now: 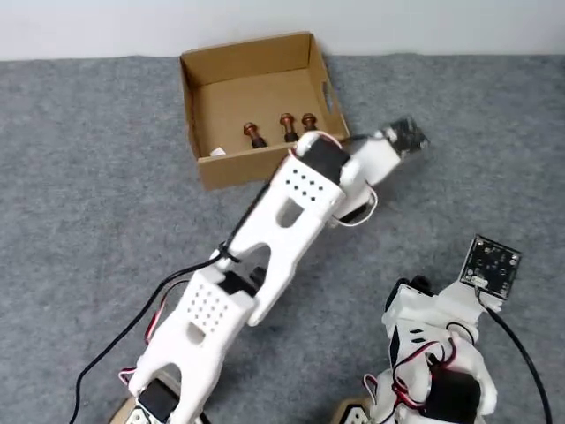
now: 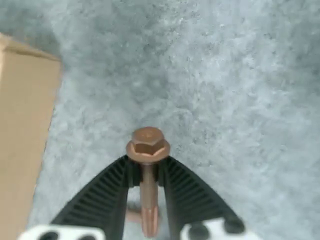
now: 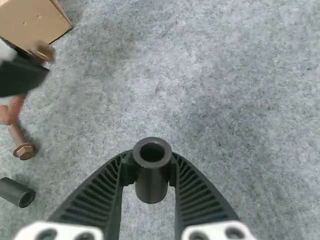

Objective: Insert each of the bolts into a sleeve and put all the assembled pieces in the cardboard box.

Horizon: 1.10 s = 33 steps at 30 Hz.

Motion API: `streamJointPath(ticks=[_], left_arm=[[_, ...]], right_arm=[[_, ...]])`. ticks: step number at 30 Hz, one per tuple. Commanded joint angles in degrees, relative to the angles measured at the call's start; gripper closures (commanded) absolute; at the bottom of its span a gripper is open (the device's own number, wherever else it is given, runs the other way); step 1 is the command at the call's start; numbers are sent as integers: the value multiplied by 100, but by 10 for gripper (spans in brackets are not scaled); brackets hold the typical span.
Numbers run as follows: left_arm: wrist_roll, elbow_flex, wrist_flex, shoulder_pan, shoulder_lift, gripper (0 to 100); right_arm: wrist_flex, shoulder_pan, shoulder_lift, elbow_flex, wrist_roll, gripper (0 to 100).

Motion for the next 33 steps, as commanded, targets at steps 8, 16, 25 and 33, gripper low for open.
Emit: streamJointPath(ticks=[8,16,25,33], left_arm=[[712,3116,62,-53,-3464,996],[1916,5560,-853,-123,-5960,996],[2374,8215,-2242,-123,-8554,996],[2725,9631,-3068,-132,-10365,996]], right_arm=[[-101,22,-567,-44,53,991],[-110,-567,-822,-44,62,991],[-127,-1613,-831,-70,62,991],[-154,-2536,-831,-141,62,991]])
